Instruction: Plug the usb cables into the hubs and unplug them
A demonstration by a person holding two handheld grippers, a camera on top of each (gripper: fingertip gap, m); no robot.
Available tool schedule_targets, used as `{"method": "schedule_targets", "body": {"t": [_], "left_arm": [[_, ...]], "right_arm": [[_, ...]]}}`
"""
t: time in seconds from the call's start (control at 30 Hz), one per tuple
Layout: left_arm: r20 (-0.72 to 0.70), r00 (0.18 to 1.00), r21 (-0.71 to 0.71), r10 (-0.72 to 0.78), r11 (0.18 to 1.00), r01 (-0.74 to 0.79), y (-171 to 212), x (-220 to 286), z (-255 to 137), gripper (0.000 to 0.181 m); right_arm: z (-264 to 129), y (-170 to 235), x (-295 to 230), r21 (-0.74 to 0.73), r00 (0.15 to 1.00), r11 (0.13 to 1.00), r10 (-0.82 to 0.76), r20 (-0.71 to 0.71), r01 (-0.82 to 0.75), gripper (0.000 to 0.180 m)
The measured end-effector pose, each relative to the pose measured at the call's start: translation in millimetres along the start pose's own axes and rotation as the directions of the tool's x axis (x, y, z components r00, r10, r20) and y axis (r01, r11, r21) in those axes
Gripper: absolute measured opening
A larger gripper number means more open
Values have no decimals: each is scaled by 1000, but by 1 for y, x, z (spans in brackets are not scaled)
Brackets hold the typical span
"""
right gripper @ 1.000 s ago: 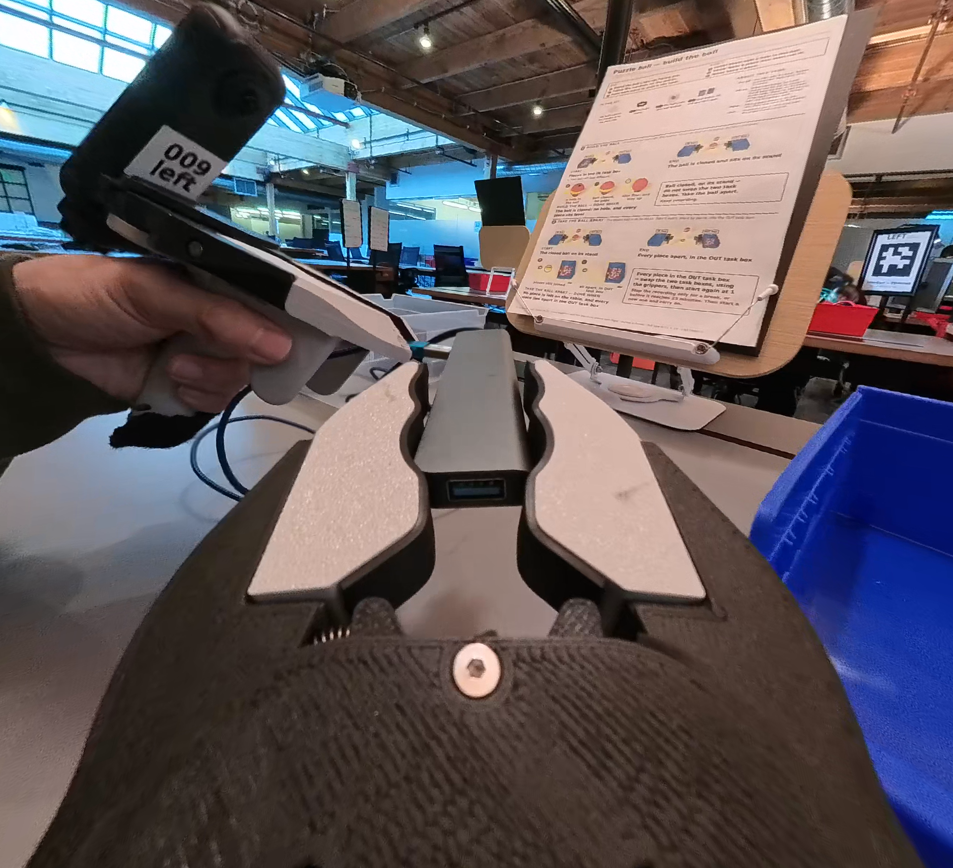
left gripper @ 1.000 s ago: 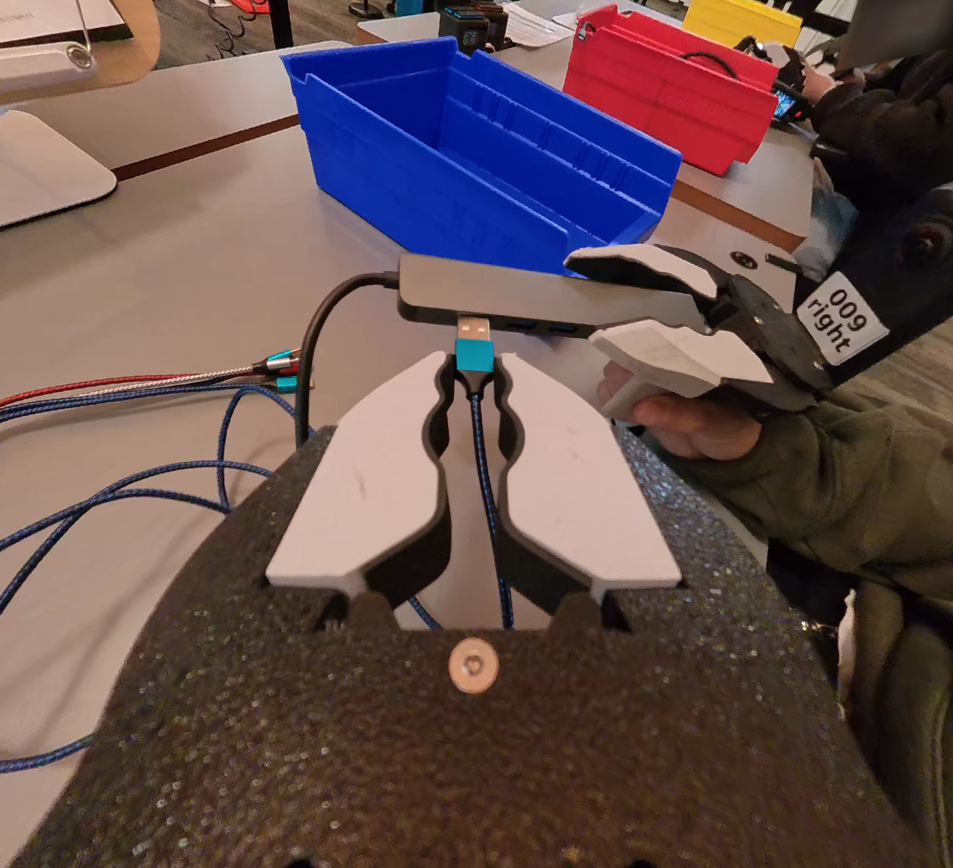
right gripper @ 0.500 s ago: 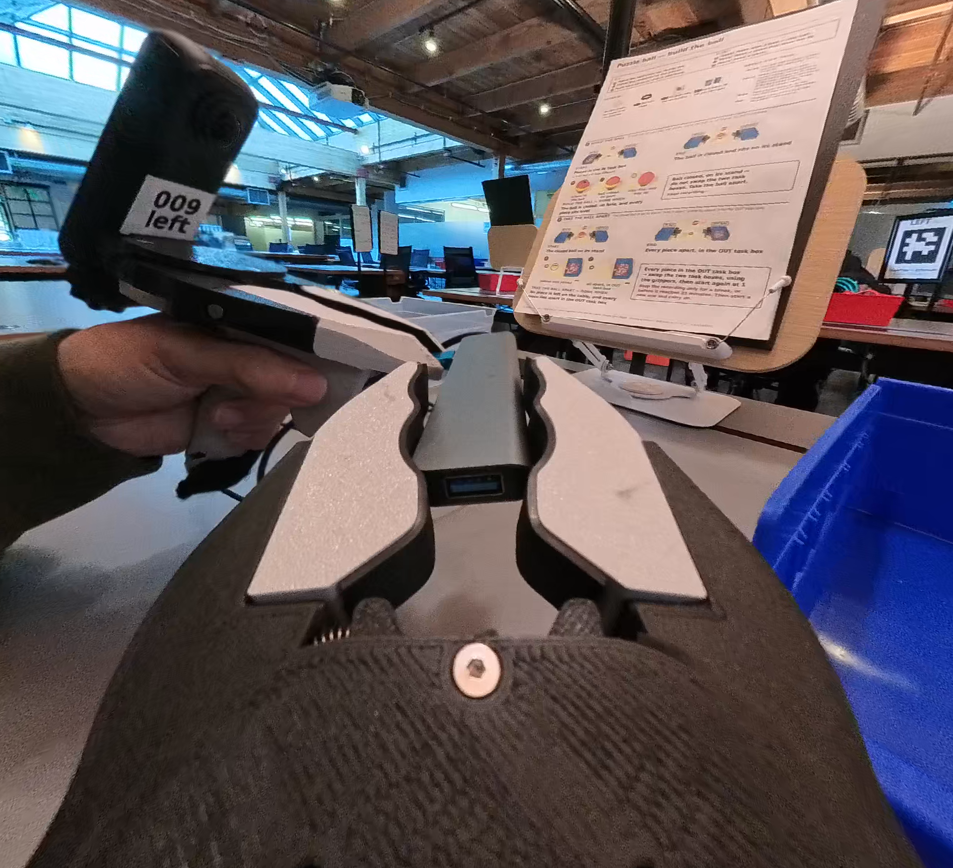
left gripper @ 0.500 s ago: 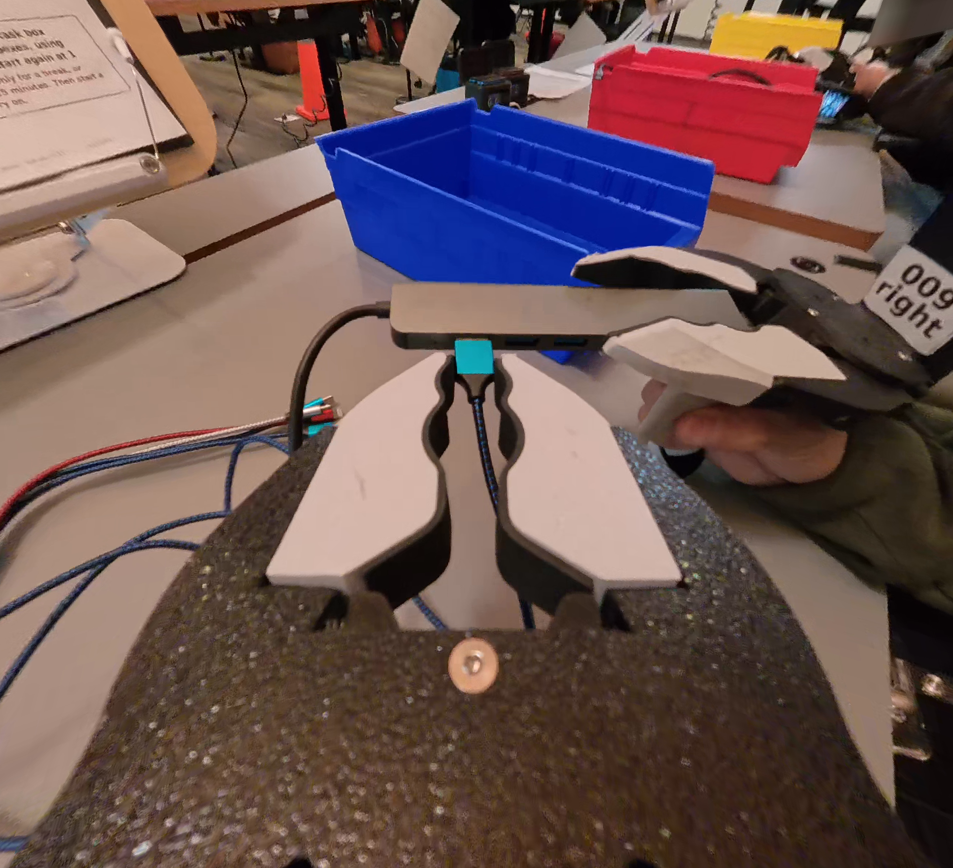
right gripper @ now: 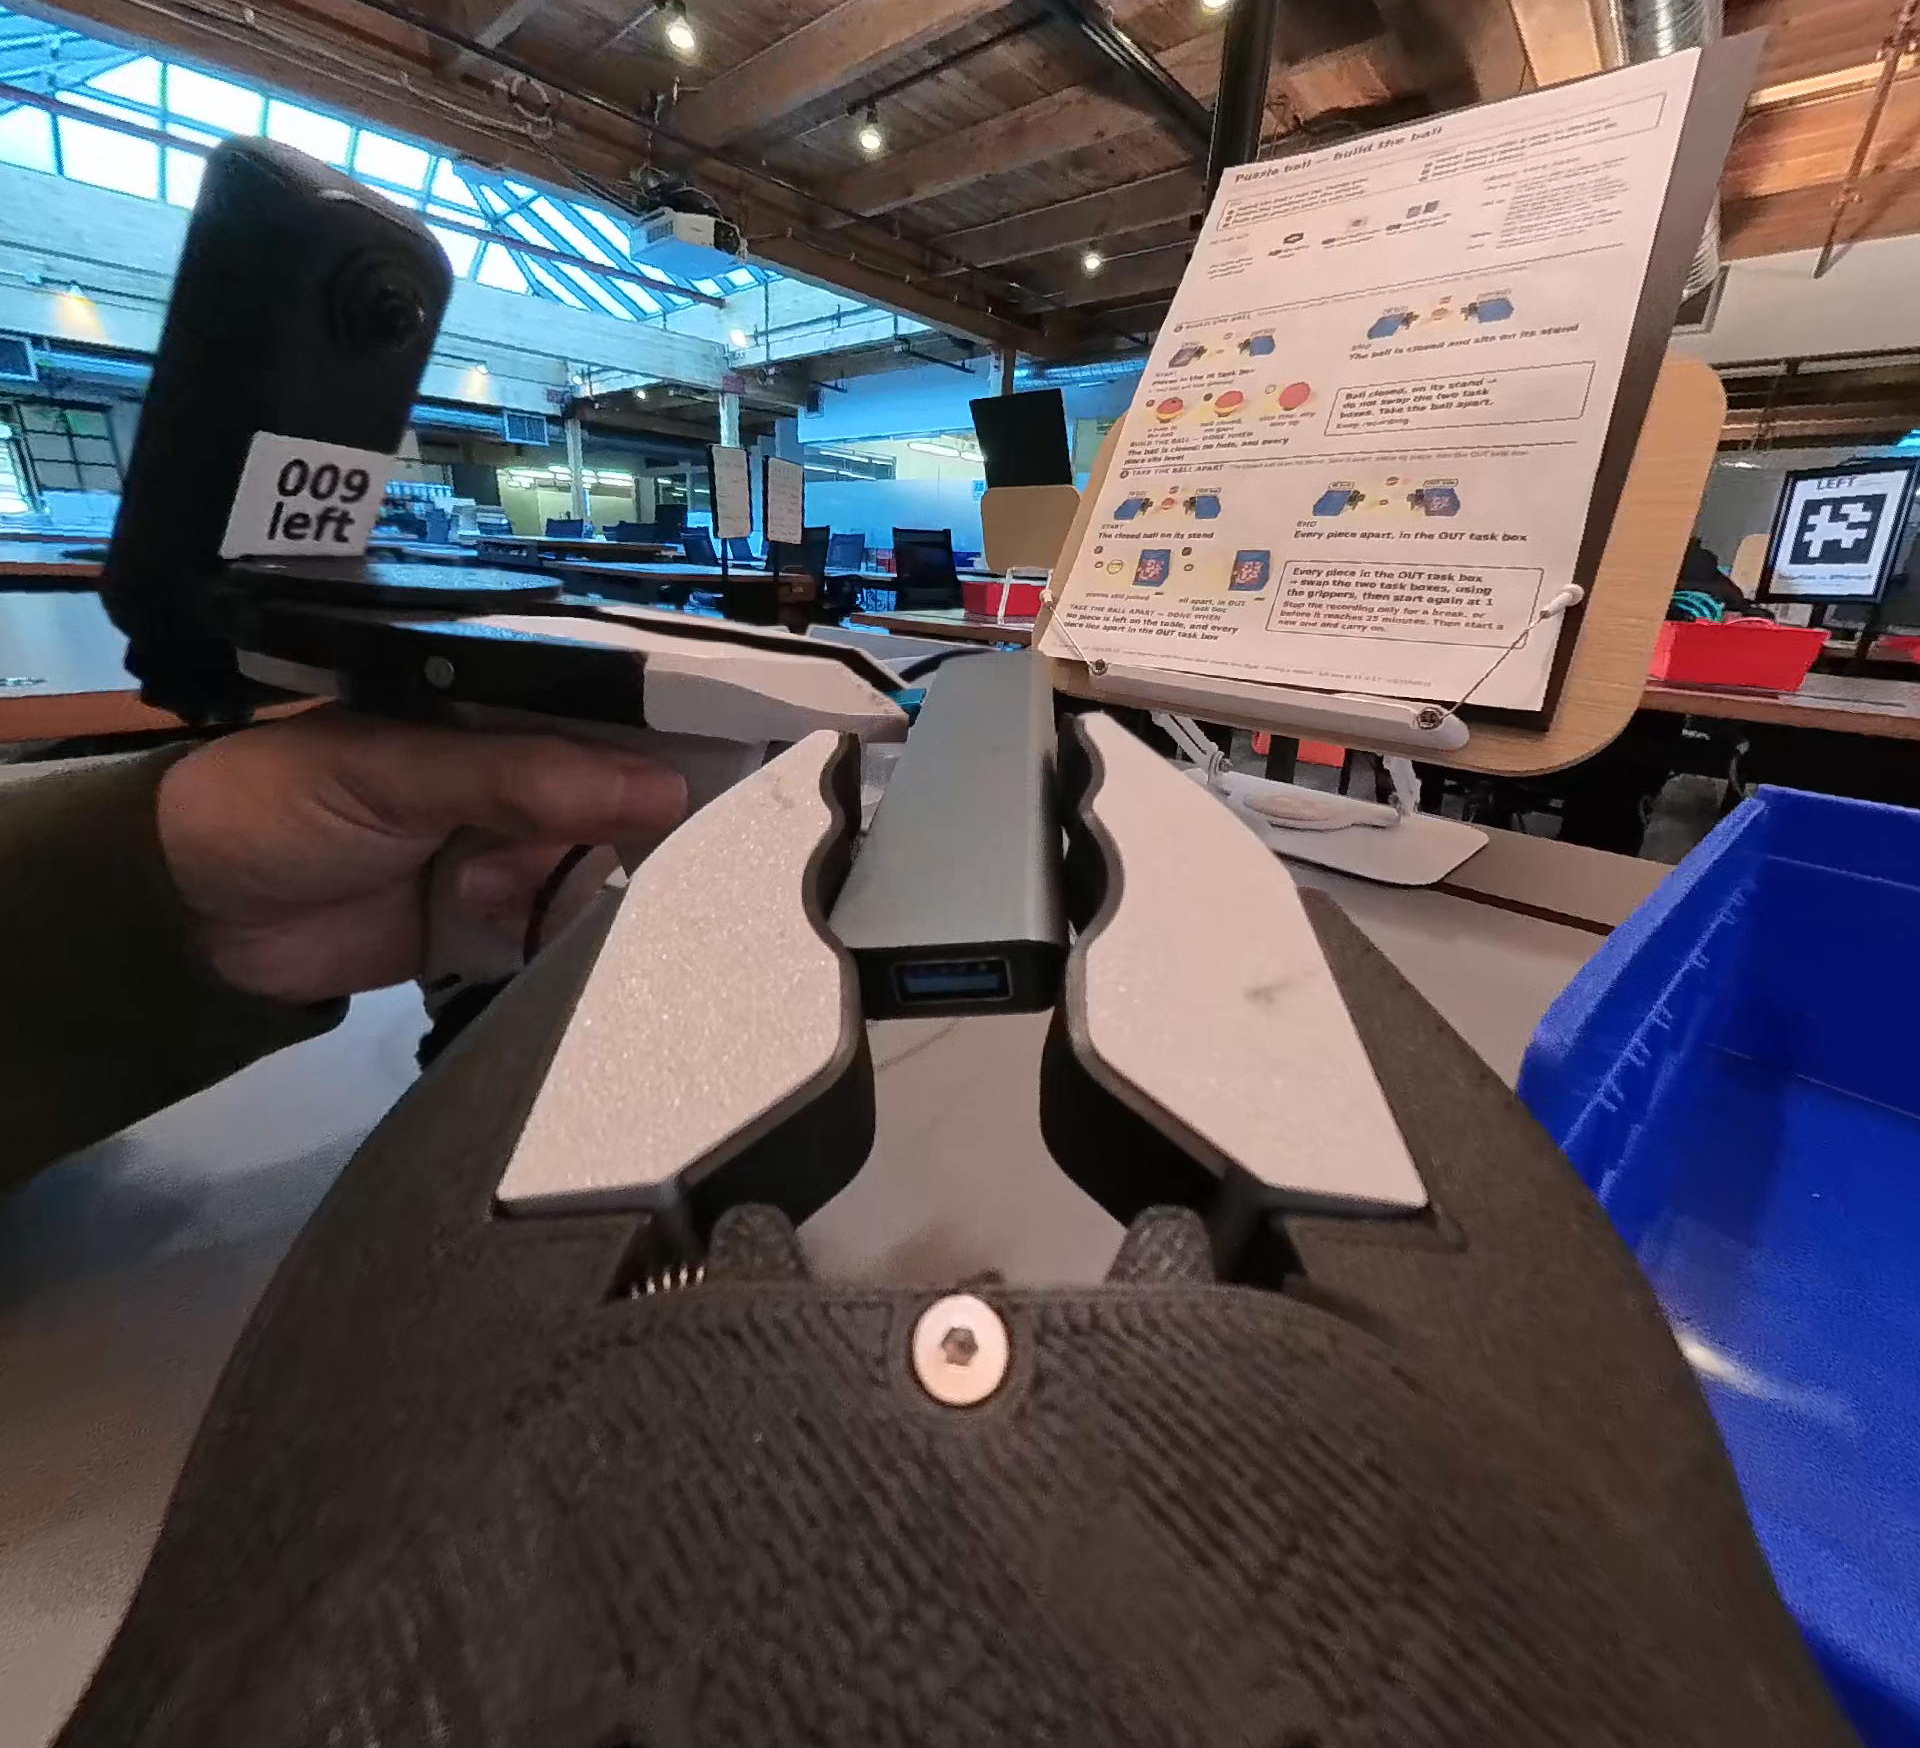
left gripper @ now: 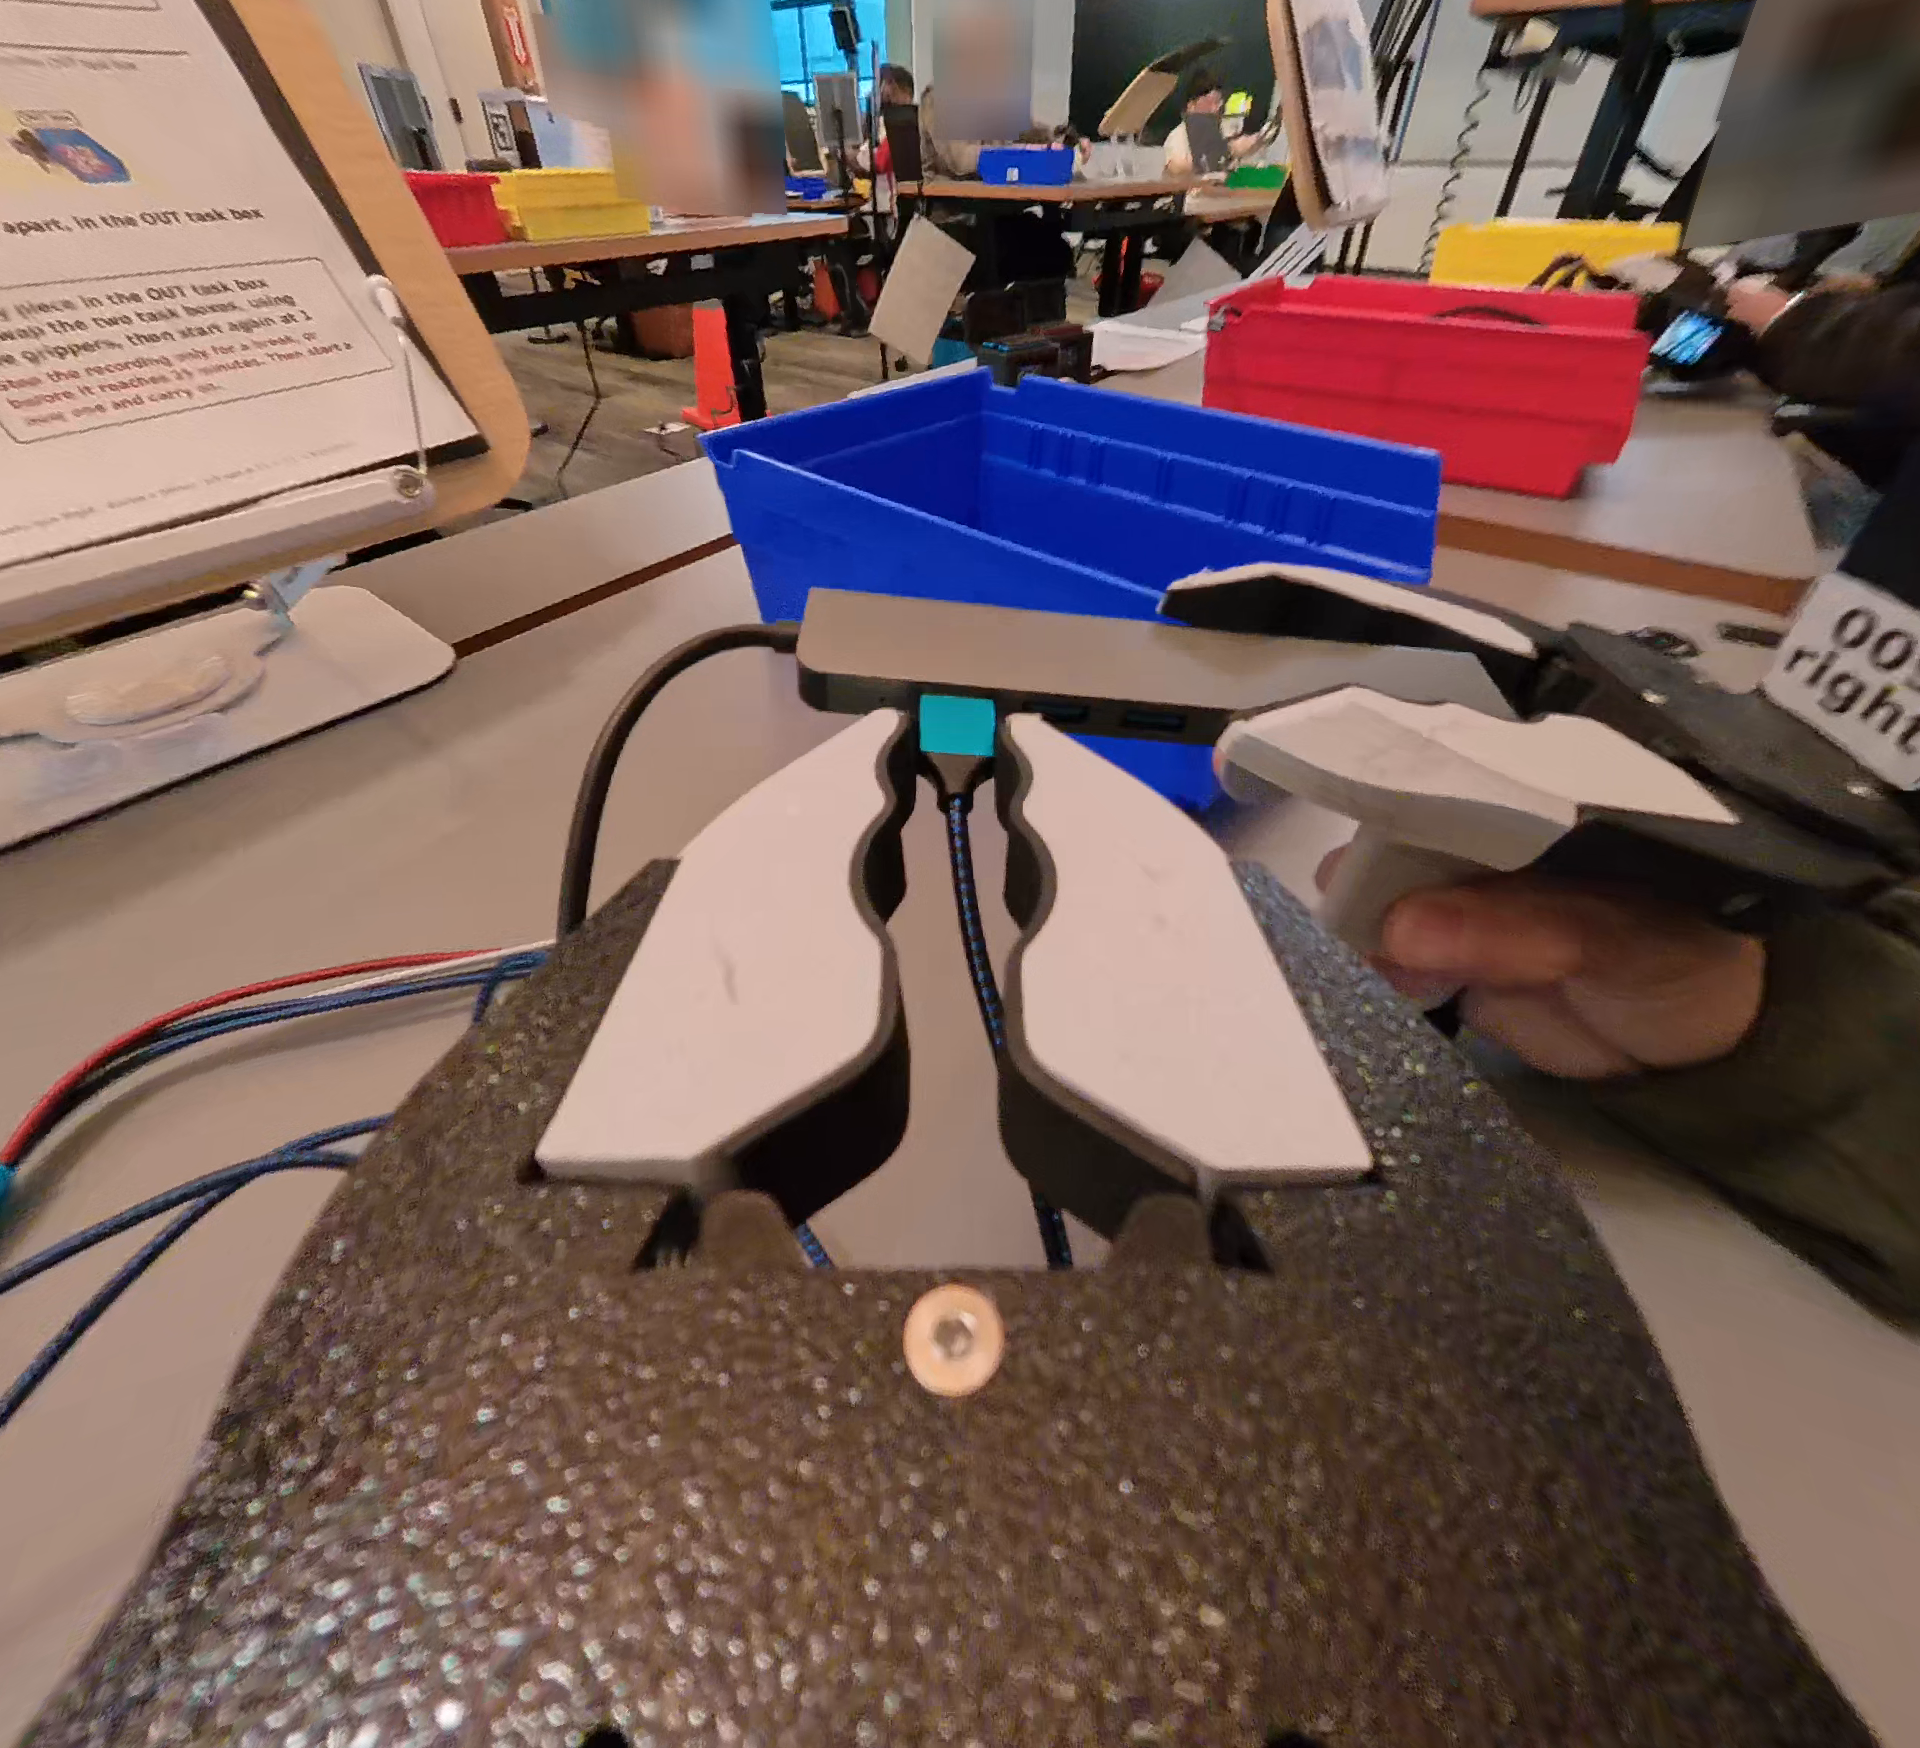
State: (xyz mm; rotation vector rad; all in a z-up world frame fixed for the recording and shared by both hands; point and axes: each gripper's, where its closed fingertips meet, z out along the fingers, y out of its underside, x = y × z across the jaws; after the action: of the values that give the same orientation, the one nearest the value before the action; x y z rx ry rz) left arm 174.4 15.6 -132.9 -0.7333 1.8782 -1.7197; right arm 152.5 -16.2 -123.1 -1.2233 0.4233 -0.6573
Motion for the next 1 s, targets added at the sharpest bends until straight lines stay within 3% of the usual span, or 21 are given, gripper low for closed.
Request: {"method": "schedule_targets", "body": {"t": [0.07,0.2,0.43,0.5,0.57,0.8,1.0], "left_arm": [[-31,999,-13,-21,1000,20,2,1,0,13],[-91,992,17,91,996,-90,-1,7,-3,14],[-58,972,-53,226,972,-229,6,8,-6,20],[-24,971,-73,240,968,-241,7,6,-5,4],[2,963,-56,269,962,-268,5,4,-6,2],[47,943,-148,329,936,-319,16,-5,-5,1],[37,968,-114,247,964,-241,20,-4,-1,1]], "right_arm": [[0,0,0,-5,999,999,-35,-12,35,37],[-5,-7,-3,26,987,988,-154,-34,155,36],[-10,-16,5,42,959,964,-257,-120,263,36],[-8,-16,-1,41,948,952,-298,-110,303,36],[-8,-17,-3,40,937,941,-331,-110,337,36],[-3,-7,-6,-19,937,942,-335,-94,335,37],[-4,-4,2,-21,965,969,-246,-84,246,36]]}}
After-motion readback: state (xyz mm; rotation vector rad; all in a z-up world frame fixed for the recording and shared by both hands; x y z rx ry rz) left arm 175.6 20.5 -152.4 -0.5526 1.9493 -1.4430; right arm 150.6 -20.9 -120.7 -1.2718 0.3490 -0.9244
